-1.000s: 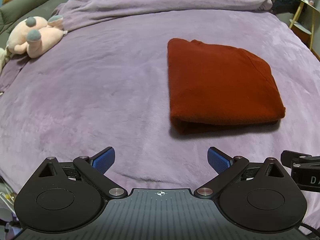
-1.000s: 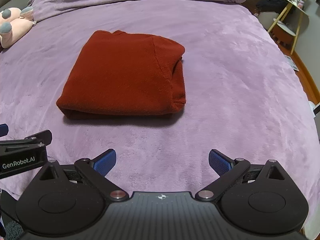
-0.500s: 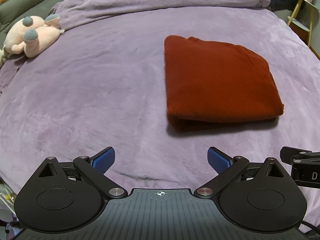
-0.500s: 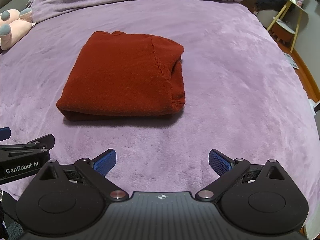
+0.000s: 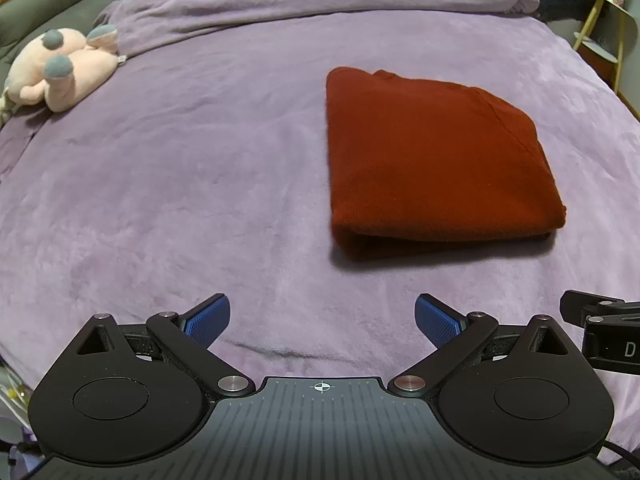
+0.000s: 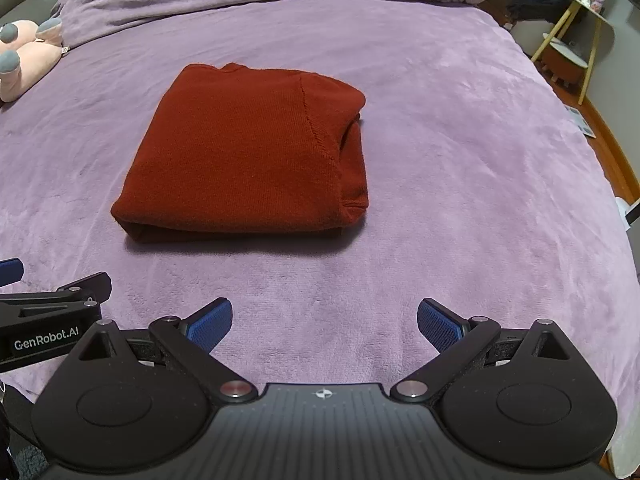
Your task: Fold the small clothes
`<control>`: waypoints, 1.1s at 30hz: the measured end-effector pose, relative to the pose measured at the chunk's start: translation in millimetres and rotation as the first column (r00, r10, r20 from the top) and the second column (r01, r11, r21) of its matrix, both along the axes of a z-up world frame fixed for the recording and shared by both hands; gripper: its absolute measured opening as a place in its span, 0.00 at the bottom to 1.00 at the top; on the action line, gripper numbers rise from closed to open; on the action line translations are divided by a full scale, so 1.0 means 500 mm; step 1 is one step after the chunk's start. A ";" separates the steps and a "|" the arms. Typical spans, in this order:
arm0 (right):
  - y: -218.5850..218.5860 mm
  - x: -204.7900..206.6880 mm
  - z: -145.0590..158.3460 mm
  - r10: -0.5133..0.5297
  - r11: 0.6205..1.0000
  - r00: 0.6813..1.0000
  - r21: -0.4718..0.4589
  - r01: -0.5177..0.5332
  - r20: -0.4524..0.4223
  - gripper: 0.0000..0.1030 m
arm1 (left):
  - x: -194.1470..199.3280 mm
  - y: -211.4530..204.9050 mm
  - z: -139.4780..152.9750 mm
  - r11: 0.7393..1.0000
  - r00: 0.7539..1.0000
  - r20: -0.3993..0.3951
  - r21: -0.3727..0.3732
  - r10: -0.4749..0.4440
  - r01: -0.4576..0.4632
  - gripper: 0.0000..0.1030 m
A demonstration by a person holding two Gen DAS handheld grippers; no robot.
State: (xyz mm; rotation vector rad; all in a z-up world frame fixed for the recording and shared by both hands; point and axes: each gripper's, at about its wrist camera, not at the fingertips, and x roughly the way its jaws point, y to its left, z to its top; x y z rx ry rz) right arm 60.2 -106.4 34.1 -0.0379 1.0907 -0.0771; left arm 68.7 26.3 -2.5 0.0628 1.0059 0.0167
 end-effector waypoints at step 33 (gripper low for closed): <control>0.004 -0.003 0.002 -0.010 1.000 1.000 -0.010 0.010 0.011 0.96 | 0.000 -0.008 -0.003 1.000 1.000 0.002 0.008 -0.029 0.029 0.99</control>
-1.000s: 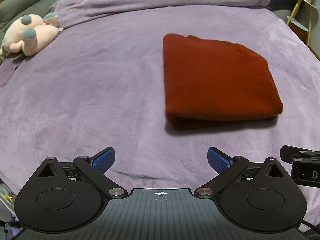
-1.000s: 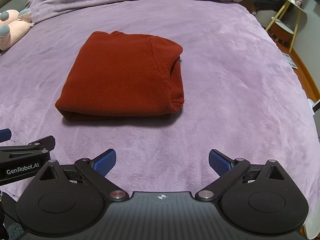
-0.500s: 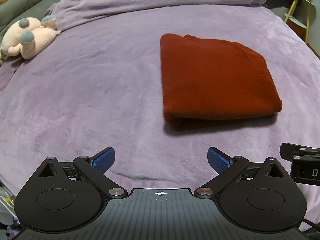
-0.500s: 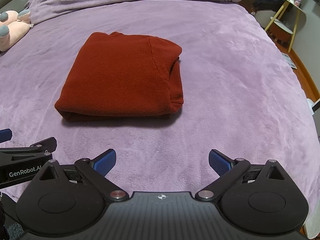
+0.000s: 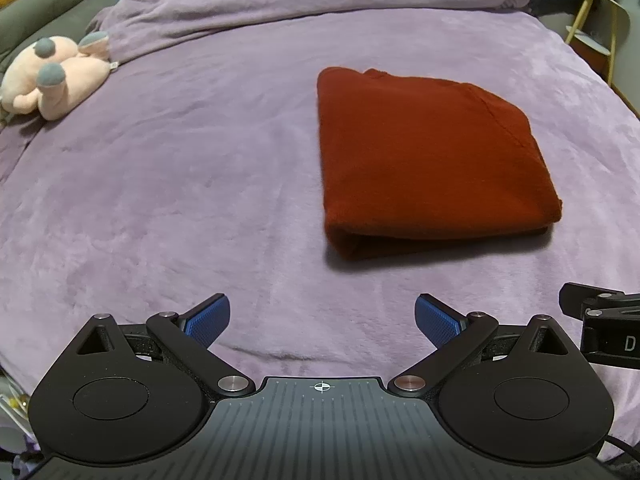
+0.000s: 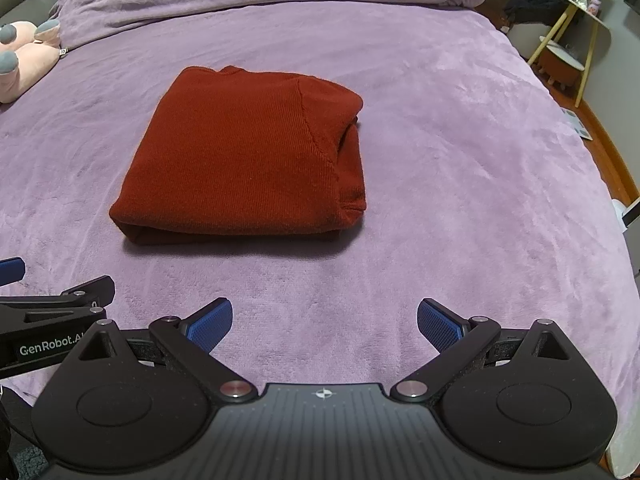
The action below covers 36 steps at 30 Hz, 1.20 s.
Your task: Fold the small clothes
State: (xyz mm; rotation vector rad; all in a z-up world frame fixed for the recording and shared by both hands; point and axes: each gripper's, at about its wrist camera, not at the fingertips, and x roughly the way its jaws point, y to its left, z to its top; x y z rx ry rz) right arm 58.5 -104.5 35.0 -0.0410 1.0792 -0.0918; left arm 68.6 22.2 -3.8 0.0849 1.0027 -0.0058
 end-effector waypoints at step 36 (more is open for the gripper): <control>0.002 -0.004 0.008 -0.007 1.000 1.000 -0.006 0.007 0.005 0.96 | -0.014 0.003 0.002 0.996 0.999 -0.012 -0.084 -0.041 0.040 0.99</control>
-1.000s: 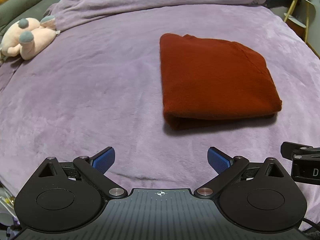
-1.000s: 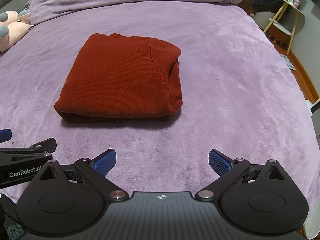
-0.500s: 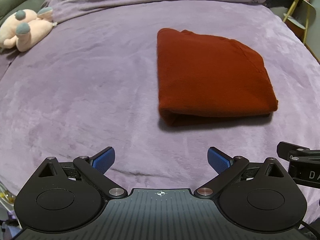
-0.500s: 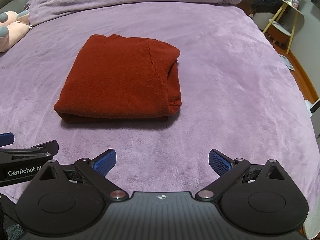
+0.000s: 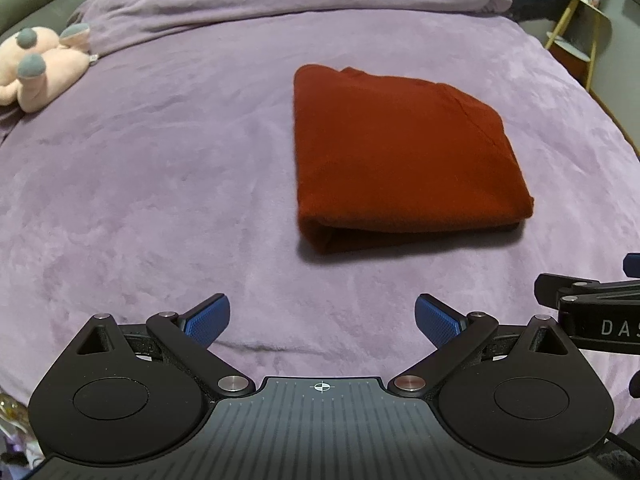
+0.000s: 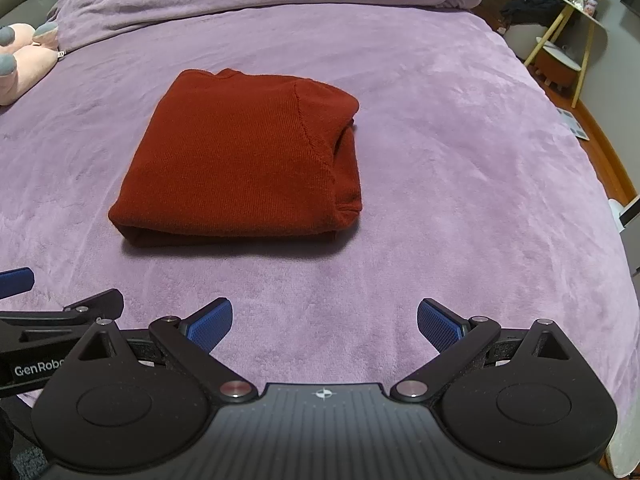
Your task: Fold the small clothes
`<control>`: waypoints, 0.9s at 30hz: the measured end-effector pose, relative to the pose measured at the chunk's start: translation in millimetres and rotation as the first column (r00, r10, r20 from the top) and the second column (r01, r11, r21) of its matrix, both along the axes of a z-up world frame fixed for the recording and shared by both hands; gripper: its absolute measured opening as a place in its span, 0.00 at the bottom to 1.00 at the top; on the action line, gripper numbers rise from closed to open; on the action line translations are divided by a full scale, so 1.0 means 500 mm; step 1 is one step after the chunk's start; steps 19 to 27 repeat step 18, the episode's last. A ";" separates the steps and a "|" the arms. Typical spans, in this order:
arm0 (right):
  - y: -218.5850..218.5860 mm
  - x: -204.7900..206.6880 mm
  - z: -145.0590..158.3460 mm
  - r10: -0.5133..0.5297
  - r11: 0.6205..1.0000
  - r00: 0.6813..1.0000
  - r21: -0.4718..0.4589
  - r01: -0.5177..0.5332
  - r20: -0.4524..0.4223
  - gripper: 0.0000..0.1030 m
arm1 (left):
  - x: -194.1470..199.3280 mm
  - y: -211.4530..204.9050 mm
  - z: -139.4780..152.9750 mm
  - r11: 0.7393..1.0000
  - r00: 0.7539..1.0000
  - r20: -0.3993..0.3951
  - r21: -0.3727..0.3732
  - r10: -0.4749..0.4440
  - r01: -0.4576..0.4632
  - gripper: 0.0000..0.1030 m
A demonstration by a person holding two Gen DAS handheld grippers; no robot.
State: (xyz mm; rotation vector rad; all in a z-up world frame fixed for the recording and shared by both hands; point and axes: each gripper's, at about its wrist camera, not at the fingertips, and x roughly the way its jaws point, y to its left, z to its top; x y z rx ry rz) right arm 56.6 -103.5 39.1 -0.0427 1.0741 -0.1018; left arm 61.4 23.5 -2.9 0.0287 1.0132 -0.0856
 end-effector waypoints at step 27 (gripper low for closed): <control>-0.001 -0.004 0.004 -0.013 1.000 1.000 -0.002 0.013 0.007 0.96 | 0.001 -0.006 0.001 1.000 1.000 -0.018 -0.005 -0.021 0.021 0.99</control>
